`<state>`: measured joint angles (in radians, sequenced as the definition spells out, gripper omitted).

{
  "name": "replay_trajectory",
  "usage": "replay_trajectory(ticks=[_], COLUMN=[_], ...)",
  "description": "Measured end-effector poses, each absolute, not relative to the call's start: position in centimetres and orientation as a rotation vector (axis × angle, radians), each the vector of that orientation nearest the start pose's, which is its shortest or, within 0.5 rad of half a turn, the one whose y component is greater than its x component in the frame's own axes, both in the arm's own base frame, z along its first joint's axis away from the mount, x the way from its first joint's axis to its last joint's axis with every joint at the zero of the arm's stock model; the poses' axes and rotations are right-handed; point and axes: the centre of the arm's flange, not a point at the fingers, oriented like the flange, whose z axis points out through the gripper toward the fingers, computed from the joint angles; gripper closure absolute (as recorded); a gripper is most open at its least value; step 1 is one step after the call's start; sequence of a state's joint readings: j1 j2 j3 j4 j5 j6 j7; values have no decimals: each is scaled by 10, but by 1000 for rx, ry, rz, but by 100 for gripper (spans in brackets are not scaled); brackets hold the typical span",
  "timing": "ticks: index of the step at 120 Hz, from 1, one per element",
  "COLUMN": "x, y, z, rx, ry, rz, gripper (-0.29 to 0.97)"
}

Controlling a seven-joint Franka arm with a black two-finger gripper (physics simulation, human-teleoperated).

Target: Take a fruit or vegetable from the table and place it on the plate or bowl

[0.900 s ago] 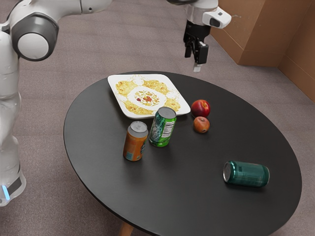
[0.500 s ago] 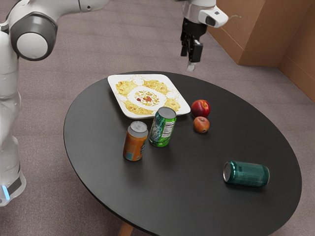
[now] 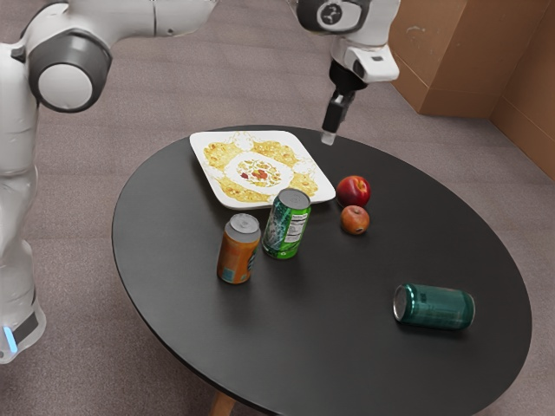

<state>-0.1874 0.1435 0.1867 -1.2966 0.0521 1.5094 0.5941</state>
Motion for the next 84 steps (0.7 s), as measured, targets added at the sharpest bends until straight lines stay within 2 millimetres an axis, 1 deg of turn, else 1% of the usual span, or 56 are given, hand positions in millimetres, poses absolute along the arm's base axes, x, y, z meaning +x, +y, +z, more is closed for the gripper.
replay_trajectory(ticks=[13,20,33,53,60,63,73,84], x=[598,602,609,620,626,627,629,629], y=[-21,-25,-24,-27,-28,-28,-22,-18], z=[656,648,633,617,608,601,582,572], rx=[-2830,-2787,-2706,-2597,-2568,-2559,-2540,-2511], ry=[1107,1207,1358,1550,1607,1631,1692,1746], rz=[-93,-91,-79,-95,-91,-81,-66,-72], gripper=[1,1,1,1,1,1,1,1])
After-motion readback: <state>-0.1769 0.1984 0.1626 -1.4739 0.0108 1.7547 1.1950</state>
